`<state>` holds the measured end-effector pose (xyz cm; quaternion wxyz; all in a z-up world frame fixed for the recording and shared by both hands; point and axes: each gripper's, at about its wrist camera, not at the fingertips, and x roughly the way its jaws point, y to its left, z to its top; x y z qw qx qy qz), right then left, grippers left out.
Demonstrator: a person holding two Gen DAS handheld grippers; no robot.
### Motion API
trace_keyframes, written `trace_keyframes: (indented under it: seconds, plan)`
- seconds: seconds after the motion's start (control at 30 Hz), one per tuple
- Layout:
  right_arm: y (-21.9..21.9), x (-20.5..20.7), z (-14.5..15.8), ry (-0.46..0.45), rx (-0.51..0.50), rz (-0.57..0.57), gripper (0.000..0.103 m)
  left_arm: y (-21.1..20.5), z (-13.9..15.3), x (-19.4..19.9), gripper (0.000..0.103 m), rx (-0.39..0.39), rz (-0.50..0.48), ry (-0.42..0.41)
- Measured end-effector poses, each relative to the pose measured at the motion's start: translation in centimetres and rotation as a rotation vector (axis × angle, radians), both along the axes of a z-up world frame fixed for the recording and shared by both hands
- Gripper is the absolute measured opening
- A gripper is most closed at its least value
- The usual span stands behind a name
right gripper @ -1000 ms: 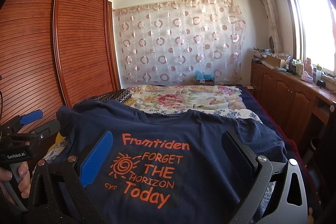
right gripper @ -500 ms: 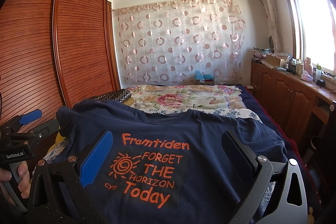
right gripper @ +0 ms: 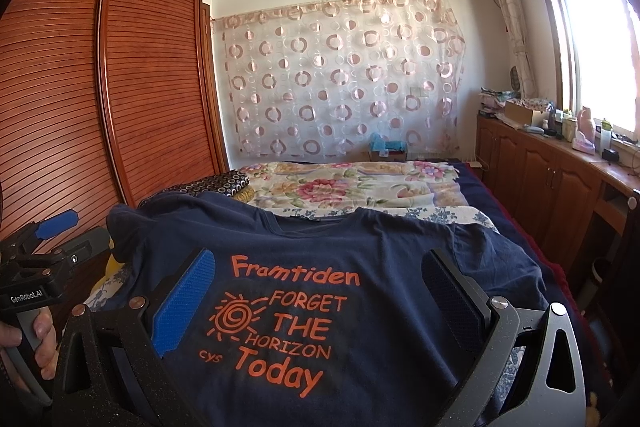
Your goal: Fold small clothes
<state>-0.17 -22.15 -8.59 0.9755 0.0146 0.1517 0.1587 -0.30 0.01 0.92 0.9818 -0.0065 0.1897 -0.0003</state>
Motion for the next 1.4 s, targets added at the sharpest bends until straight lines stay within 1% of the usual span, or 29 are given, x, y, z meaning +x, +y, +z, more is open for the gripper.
trace_keyframes:
  seconds: [0.87, 1.1, 1.23, 1.33, 1.4]
  plan:
    - [0.0, 0.5, -0.2, 0.008, 0.015, 0.016, 0.103, 0.0, 0.2, 0.2, 0.103, -0.008, 0.001, 0.005]
    - [0.3, 1.7, -1.5, 0.049, 0.023, 0.054, 0.103, 1.8, -2.0, 1.4, 0.103, -0.016, 0.035, 0.047]
    - [0.5, 2.4, -1.9, 0.072, 0.021, 0.072, 0.103, 3.6, -2.9, 2.0, 0.103, -0.016, 0.053, 0.077]
    - [0.6, 2.6, -1.9, 0.082, 0.016, 0.084, 0.103, 5.3, -3.6, 2.0, 0.103, -0.024, 0.07, 0.088]
    - [0.8, 2.9, -2.1, 0.093, 0.013, 0.093, 0.103, 6.4, -3.7, 2.1, 0.103, -0.015, 0.081, 0.09]
